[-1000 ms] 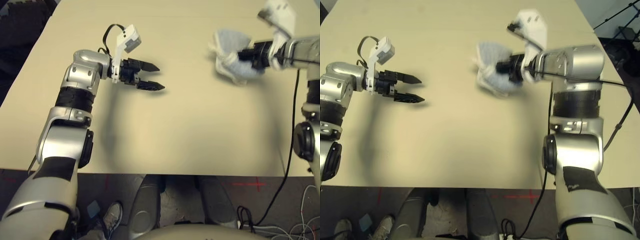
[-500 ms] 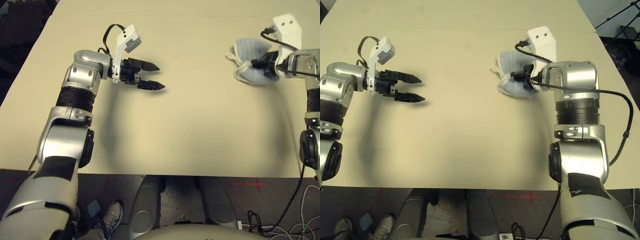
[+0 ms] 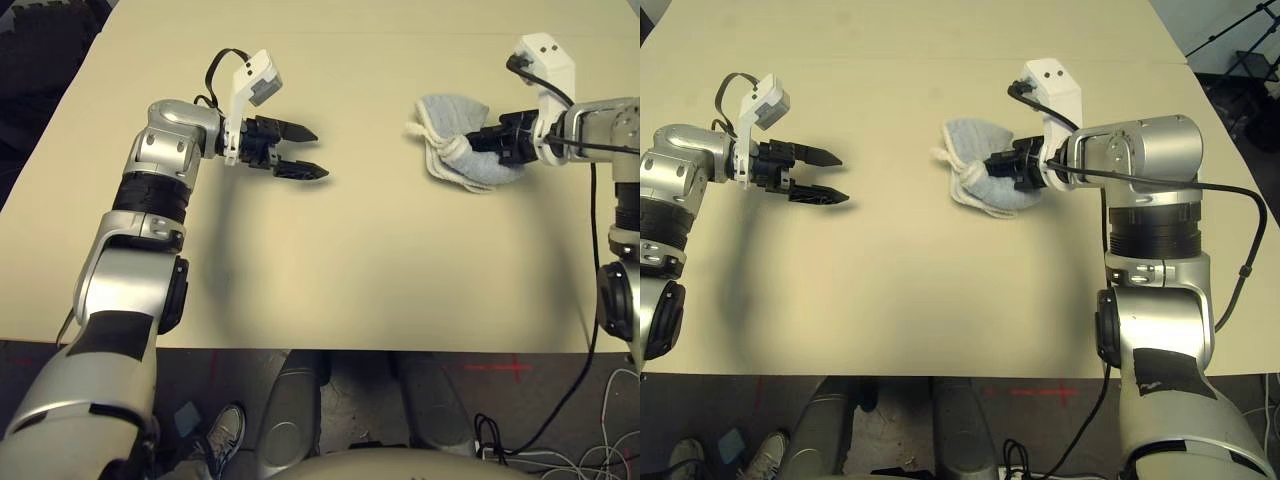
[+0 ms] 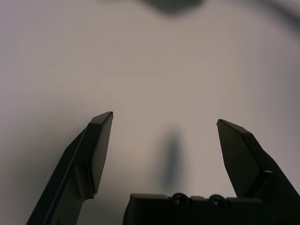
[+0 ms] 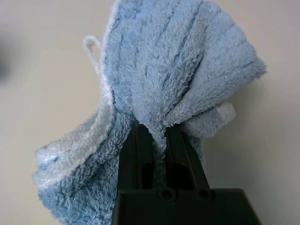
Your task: Wipe the water off the table with a rag.
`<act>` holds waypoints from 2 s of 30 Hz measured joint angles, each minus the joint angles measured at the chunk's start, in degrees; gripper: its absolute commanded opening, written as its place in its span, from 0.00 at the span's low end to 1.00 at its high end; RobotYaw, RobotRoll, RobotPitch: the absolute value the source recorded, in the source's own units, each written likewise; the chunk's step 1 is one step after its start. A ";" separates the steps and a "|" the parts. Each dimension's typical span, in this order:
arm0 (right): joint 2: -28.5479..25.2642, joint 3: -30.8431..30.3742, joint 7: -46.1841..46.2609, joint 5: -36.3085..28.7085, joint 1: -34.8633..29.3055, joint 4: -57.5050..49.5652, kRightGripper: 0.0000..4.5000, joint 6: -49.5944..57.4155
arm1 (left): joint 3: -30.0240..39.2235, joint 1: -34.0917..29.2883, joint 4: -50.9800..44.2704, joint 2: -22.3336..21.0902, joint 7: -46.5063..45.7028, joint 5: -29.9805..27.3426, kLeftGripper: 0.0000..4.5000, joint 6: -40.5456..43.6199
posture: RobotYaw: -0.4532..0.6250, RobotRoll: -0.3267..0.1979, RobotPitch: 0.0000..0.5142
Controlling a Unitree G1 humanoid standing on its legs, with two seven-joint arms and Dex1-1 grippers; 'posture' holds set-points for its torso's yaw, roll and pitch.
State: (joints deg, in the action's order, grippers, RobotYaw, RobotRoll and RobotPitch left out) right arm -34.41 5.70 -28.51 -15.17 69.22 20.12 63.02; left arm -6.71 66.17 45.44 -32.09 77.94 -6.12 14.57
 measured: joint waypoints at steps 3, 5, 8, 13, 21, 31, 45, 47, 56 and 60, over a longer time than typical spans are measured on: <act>-2.56 0.79 2.53 2.26 0.57 -0.05 0.02 -5.26 | 3.87 1.75 3.03 1.86 -6.87 -0.97 1.00 -3.19 | 0.31 0.62 0.62; -3.59 0.78 2.58 2.50 -2.56 -1.46 0.02 -4.61 | 7.12 3.08 5.00 3.43 -12.80 -1.93 1.00 -6.45 | 0.31 0.62 0.62; -5.00 0.64 2.31 2.37 -8.70 -3.06 0.02 -1.50 | 11.86 4.02 7.06 5.84 -22.09 -3.56 1.00 -10.87 | 0.31 0.62 0.62; -9.16 2.53 2.10 2.00 -12.32 -5.19 0.02 3.05 | 15.17 2.57 10.44 6.29 -35.18 -3.72 1.00 -15.32 | 0.32 0.62 0.62; -18.42 4.75 -0.12 0.71 -21.85 -11.78 0.02 11.39 | 18.27 -4.11 15.93 4.89 -51.19 -2.61 1.00 -22.87 | 0.32 0.62 0.62; -18.69 6.65 -2.07 -2.63 -27.63 -15.08 0.02 14.12 | 18.54 -6.50 16.39 5.48 -53.44 -2.04 1.00 -25.56 | 0.31 0.62 0.61; -15.91 8.87 -1.14 -2.43 -29.61 -9.54 0.86 0.18 | 18.17 -5.10 17.10 5.96 -53.51 -1.90 1.00 -25.68 | 0.32 0.62 0.60; -15.93 10.09 -1.73 -2.88 -29.62 -9.40 0.99 -2.24 | 18.17 -5.10 17.10 6.00 -53.81 -1.92 1.00 -25.73 | 0.33 0.62 0.59; -11.31 25.25 10.39 -1.14 -29.25 -0.87 0.99 -36.10 | 19.08 -6.62 17.01 6.74 -57.97 -2.14 1.00 -28.65 | 0.33 0.62 0.58; -8.10 25.39 10.17 -0.66 -30.95 6.97 0.99 -47.88 | 19.13 -6.85 16.65 7.85 -59.84 -2.09 1.00 -30.10 | 0.32 0.62 0.59</act>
State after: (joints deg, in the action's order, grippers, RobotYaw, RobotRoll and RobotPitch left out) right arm -42.51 31.09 -18.34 -15.83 38.27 27.09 15.14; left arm 12.41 59.32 62.09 -24.24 18.10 -8.21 -15.54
